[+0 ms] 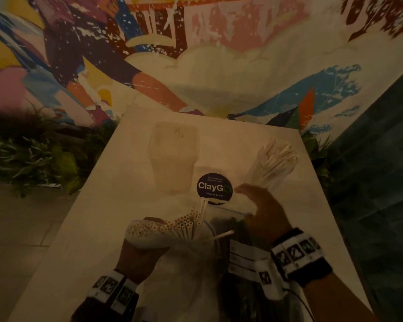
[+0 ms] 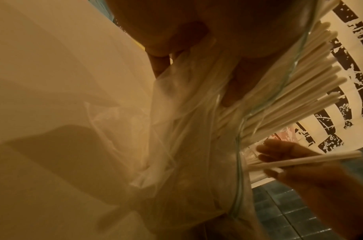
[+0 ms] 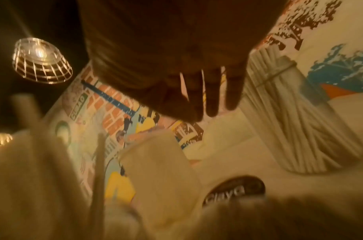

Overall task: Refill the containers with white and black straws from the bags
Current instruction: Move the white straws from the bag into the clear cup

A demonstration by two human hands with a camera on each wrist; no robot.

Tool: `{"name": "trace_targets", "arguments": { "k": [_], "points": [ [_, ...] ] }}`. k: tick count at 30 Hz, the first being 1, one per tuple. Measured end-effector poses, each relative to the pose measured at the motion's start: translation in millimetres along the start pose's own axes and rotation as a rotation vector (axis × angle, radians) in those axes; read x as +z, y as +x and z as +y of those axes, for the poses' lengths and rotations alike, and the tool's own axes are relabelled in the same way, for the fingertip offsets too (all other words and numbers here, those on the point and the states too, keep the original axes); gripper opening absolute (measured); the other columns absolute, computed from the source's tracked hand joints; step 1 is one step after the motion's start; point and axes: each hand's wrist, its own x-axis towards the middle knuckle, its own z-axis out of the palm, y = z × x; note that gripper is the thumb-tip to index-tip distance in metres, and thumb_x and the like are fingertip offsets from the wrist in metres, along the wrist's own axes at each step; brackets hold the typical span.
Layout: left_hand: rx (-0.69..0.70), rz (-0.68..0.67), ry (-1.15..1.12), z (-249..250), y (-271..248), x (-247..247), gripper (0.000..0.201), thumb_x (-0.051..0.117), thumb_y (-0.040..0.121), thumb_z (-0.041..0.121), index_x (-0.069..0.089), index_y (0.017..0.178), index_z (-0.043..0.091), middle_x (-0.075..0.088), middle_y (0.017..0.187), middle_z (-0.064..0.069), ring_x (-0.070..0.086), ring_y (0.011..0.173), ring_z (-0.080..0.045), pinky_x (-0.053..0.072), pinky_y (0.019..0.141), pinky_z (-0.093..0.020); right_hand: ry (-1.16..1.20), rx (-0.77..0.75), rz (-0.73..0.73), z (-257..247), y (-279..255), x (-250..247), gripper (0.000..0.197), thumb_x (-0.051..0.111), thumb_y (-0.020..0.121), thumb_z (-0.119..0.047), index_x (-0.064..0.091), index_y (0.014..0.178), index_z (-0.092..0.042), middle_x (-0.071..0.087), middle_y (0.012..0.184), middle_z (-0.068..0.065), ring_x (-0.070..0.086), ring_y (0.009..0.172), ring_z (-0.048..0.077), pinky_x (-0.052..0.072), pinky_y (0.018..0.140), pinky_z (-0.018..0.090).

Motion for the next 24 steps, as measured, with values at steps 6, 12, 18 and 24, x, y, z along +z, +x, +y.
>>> {"name": "trace_targets", "arguments": {
  "k": [6, 12, 18, 24],
  "points": [
    [-0.046, -0.031, 0.013, -7, -1, 1, 0.055, 0.081, 0.052, 0.063, 0.066, 0.102, 0.045, 0.069, 0.107, 0.000, 0.065, 0.102, -0.019, 0.054, 0.088, -0.040, 0.075, 0.005, -0.379, -35, -27, 30, 0.097, 0.070, 0.079, -0.040, -0.006, 0.139, -0.042, -0.006, 0.142, -0.024, -0.013, 0.138, 0.005, 0.000, 0.118, 0.035],
    [-0.040, -0.030, 0.015, -8, -2, -1, 0.047, 0.083, 0.055, 0.057, 0.071, 0.095, 0.036, 0.071, 0.101, 0.001, 0.068, 0.093, -0.020, 0.054, 0.082, -0.049, 0.420, -0.207, 0.064, -79, -28, 64, 0.039, 0.061, 0.084, -0.036, 0.057, 0.118, -0.016, 0.062, 0.114, 0.001, 0.059, 0.107, 0.020, 0.050, 0.091, 0.043],
    [-0.001, -0.009, 0.070, -9, -8, -3, 0.037, 0.079, 0.057, 0.051, 0.068, 0.092, 0.050, 0.070, 0.095, -0.002, 0.066, 0.094, -0.031, 0.051, 0.085, -0.059, 0.514, -0.111, 0.146, -87, -32, 81, 0.037, 0.059, 0.080, -0.063, 0.048, 0.079, -0.028, 0.054, 0.071, -0.004, 0.053, 0.063, 0.017, 0.047, 0.056, 0.042],
    [0.010, -0.024, 0.019, -9, -8, -4, 0.041, 0.080, 0.055, 0.062, 0.069, 0.091, 0.045, 0.071, 0.092, -0.006, 0.067, 0.092, -0.028, 0.055, 0.084, -0.047, 0.590, 0.027, 0.154, -86, -36, 91, 0.045, 0.063, 0.071, -0.068, 0.042, 0.068, -0.028, 0.047, 0.061, -0.010, 0.046, 0.057, 0.009, 0.042, 0.053, 0.028]
  ]
}}
